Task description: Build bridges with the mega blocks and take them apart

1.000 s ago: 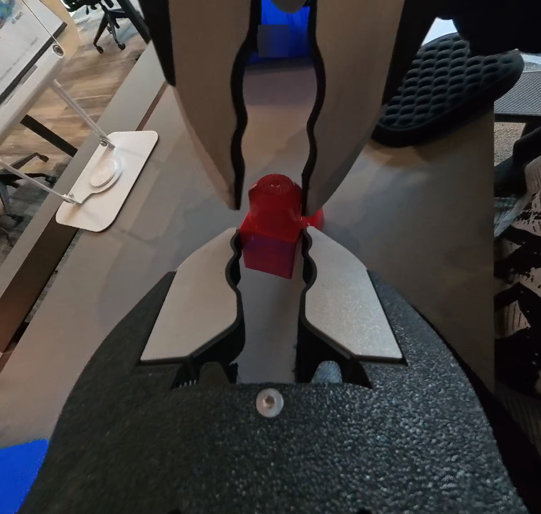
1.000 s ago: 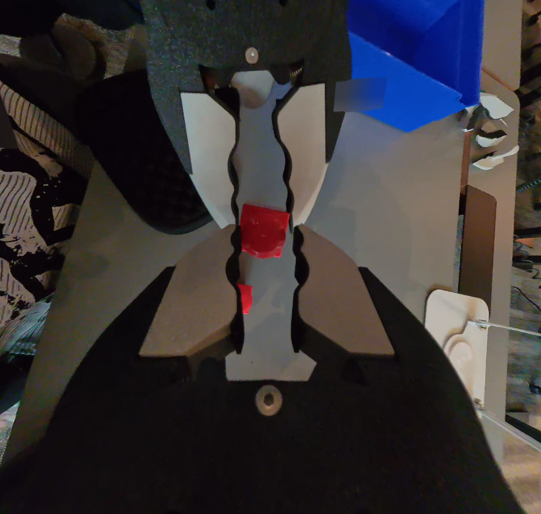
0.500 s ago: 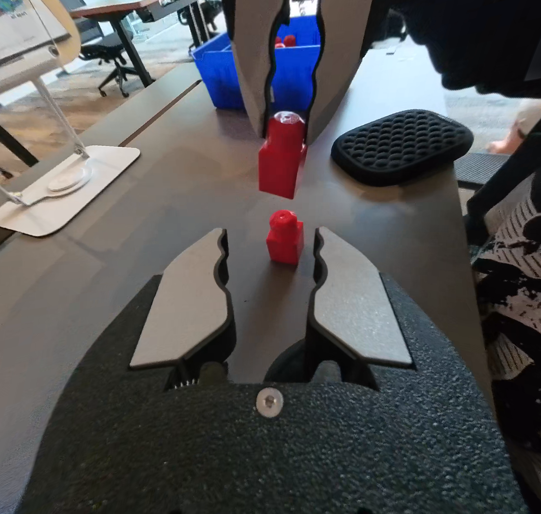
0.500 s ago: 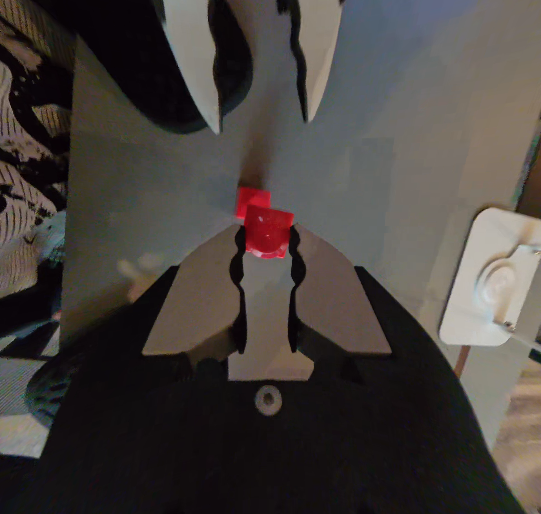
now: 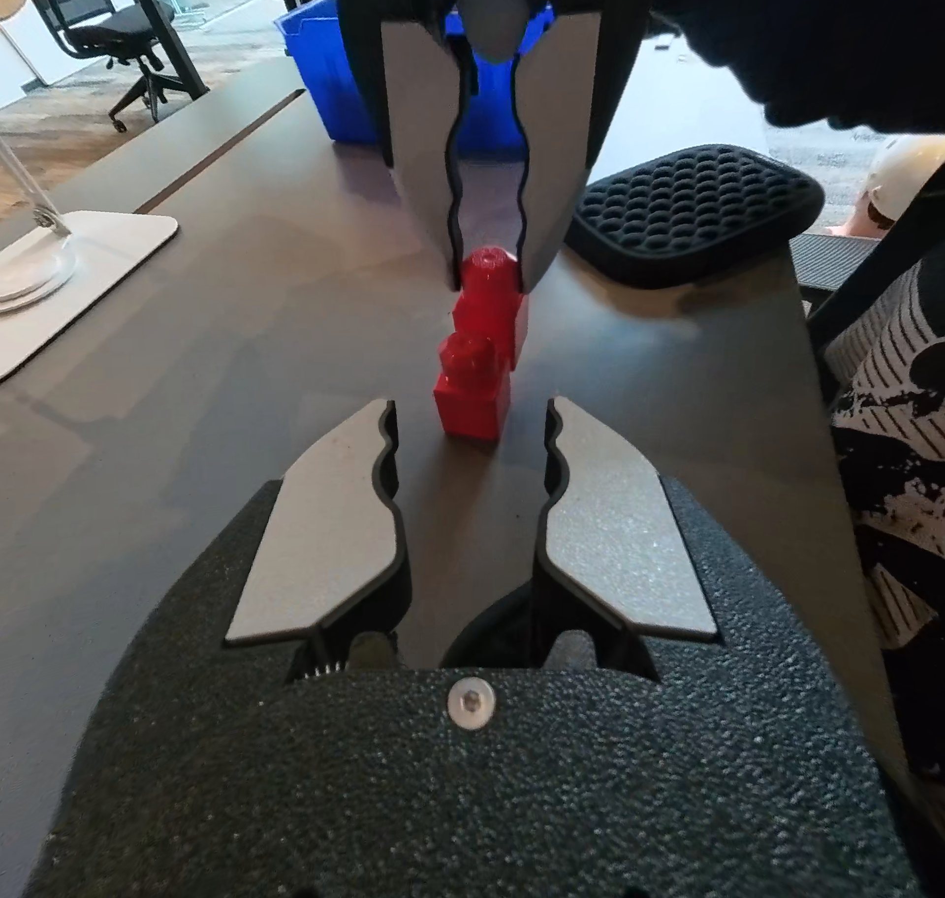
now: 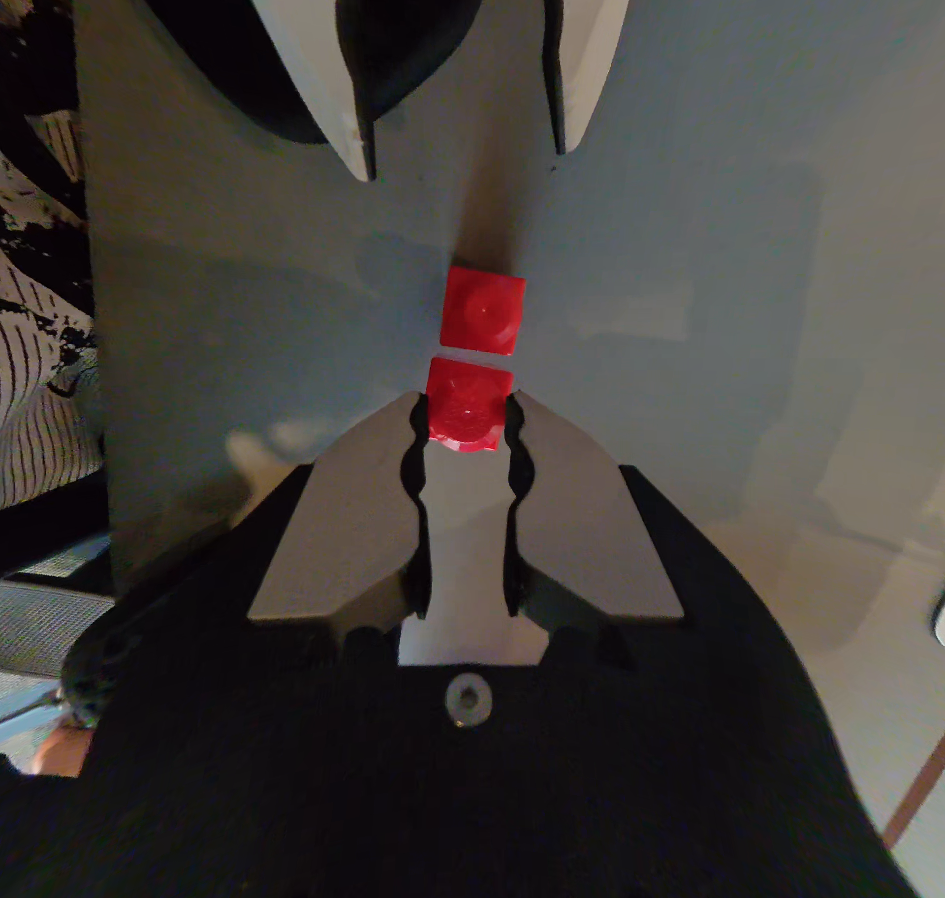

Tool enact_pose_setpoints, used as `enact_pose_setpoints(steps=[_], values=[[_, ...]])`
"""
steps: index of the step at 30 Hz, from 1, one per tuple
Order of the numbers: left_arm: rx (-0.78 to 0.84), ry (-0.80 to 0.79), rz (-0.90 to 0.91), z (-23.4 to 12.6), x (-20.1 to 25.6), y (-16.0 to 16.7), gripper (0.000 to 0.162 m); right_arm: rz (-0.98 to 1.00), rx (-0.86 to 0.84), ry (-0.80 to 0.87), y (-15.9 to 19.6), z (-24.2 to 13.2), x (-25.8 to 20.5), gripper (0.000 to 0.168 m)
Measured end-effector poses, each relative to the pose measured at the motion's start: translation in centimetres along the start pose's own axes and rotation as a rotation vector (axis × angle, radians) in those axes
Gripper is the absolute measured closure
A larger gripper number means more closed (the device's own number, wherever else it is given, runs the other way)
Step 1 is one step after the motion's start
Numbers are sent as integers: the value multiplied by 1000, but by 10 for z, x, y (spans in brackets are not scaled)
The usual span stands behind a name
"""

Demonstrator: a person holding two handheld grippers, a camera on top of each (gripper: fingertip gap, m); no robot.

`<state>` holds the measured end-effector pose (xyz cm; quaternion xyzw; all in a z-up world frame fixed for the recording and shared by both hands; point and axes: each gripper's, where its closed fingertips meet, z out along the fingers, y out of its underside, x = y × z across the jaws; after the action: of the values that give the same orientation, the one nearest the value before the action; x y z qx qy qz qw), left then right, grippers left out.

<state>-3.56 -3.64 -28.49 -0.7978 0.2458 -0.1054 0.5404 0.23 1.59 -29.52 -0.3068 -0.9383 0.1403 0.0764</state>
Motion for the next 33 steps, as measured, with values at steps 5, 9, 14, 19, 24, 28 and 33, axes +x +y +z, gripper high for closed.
enact_pose_setpoints(steps=[5, 9, 14, 19, 24, 28, 33], values=[[-9, -6, -3, -1, -2, 3, 107, -2, -15, -33, 4, 12, -1, 140], [-24, -13, 1, 0, -4, 5, 107, 3, -2, -38, 4, 14, 1, 140], [-27, -13, 4, 0, -4, 5, 107, -1, 5, -52, 2, 17, 1, 140], [-37, -15, 2, 0, -5, 8, 106, 3, 16, -67, 2, 19, 2, 140], [-45, -16, 5, 0, -5, 9, 107, 6, 26, -59, 1, 19, 3, 140], [-47, -16, 9, -1, -5, 9, 107, 11, 37, -62, 1, 20, 4, 136], [-56, -19, 14, -1, -5, 11, 106, -3, 43, -64, -1, 19, 2, 135]])
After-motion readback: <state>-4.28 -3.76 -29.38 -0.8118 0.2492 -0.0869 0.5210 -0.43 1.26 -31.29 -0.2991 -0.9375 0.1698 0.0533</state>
